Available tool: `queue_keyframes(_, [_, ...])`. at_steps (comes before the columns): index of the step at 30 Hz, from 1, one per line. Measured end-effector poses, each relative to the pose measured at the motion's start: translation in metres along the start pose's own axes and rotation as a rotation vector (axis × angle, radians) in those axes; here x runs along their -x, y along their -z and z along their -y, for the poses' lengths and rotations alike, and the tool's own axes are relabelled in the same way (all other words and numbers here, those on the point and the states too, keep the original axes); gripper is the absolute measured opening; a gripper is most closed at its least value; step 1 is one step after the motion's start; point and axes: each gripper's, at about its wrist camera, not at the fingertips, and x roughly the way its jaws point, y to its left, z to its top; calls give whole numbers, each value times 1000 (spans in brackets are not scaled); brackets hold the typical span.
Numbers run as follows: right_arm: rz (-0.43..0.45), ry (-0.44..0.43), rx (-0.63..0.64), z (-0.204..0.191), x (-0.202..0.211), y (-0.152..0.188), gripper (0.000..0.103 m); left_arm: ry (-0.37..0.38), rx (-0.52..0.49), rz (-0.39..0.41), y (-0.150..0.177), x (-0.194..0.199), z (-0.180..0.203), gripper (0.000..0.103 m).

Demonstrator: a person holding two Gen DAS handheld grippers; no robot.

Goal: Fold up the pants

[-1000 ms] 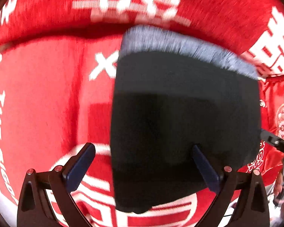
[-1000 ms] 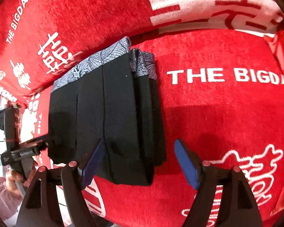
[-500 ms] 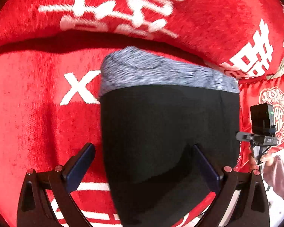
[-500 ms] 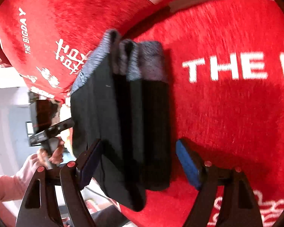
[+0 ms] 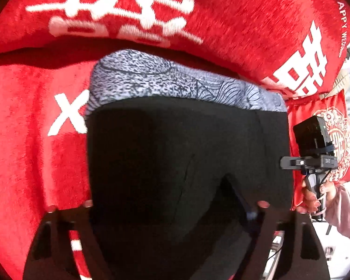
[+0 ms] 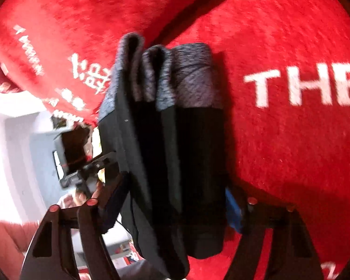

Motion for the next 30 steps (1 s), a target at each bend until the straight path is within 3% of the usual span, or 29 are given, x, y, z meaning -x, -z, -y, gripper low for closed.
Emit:
queue_keyframes(3, [13, 14, -13, -7, 3, 5, 63, -34, 3, 13, 1, 11, 10, 72])
queue_keyframes(5, [28, -31, -16, -18, 7, 9, 54, -27, -12, 30, 3, 24, 22, 72])
queue_keyframes(7, [32, -91, -21, -24, 16, 15, 51, -16, -19, 34, 7, 36, 29, 72])
queue_keyframes(17, [8, -195, -14, -59, 24, 81, 51, -65, 22, 56, 63, 98, 49, 72])
queue_keyframes(23, [11, -114, -21, -51, -7, 106, 54, -166, 33, 26, 92, 67, 19, 72])
queue_keyframes(24, [11, -60, -34, -45, -16, 106, 56, -199, 55, -8, 96, 52, 7, 83])
queue_keyframes(25, [12, 1, -54, -38, -23, 108, 65, -206, 89, 10, 100, 47, -6, 100])
queue_keyframes(26, [13, 58, -75, -32, -29, 110, 72, -209, 106, 32, 100, 48, -11, 102])
queue_keyframes(28, [51, 43, -121, -31, -27, 114, 75, -217, 129, 29, 101, 54, -16, 102])
queue_keyframes(30, [50, 128, -154, -38, -18, 116, 77, -275, 112, 41, 102, 66, -12, 102])
